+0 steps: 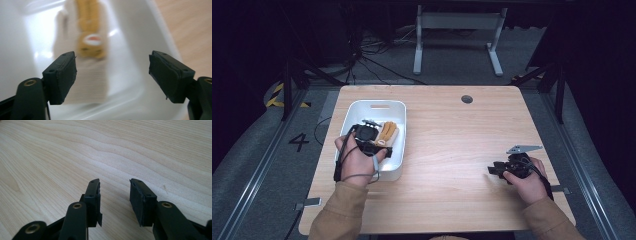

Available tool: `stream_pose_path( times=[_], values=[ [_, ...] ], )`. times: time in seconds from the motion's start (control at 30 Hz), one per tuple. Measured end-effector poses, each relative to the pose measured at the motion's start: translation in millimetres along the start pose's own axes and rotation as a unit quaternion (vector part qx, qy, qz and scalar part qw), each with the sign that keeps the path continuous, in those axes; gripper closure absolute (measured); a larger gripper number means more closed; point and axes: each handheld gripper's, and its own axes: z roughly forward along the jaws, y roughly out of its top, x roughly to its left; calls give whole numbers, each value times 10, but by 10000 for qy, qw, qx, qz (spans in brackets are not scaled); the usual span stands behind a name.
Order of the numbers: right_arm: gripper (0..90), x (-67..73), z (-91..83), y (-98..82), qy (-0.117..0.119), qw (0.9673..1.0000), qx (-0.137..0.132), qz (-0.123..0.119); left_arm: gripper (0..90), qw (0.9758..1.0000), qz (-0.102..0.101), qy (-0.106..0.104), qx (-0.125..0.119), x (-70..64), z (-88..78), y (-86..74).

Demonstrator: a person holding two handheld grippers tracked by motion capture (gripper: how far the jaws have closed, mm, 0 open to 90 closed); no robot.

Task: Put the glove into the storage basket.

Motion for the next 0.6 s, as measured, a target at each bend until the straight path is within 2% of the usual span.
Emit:
stream_pose_path(
  times=[0.07,0.13,0.2,0.27,0.33,0.37,0.43,0.47,0.5,0.53,0.6],
  values=[
    [610,-5,1,-4,0,10000,-13,-23,291,9984,394,-386,-108,-196,8,-49],
    [610,-14,-5,-14,-19,10000,-14,-18,326,9944,737,-736,-170,-369,50,-98],
    [610,-27,-17,-23,-25,10000,-14,1,331,9867,1175,-1106,-219,-586,141,-162],
    [610,-46,-28,-33,-29,10000,-39,33,360,9807,1403,-1352,-166,-763,255,-221],
    [610,-51,-29,-37,-36,10000,-43,30,361,9728,1740,-1527,-92,-912,396,-279],
    [609,-57,-30,-38,-27,10000,-40,21,370,9691,1843,-1636,-114,-965,473,-316],
    [607,-55,-30,-39,-46,10000,-53,5,374,9634,1991,-1797,10,-1036,625,-385],
    [605,-51,-31,-39,-33,10000,-51,-11,369,9615,2013,-1871,50,-1057,689,-416],
    [604,-47,-31,-38,-43,10000,-46,-38,364,9606,1973,-1955,58,-1065,740,-443],
    [603,-44,-29,-37,-45,10000,-57,-53,365,9604,1946,-1991,81,-1062,784,-465],
    [601,-41,-20,-32,-56,9999,-68,-60,360,9619,1917,-1948,91,-1042,826,-494]
  ],
)
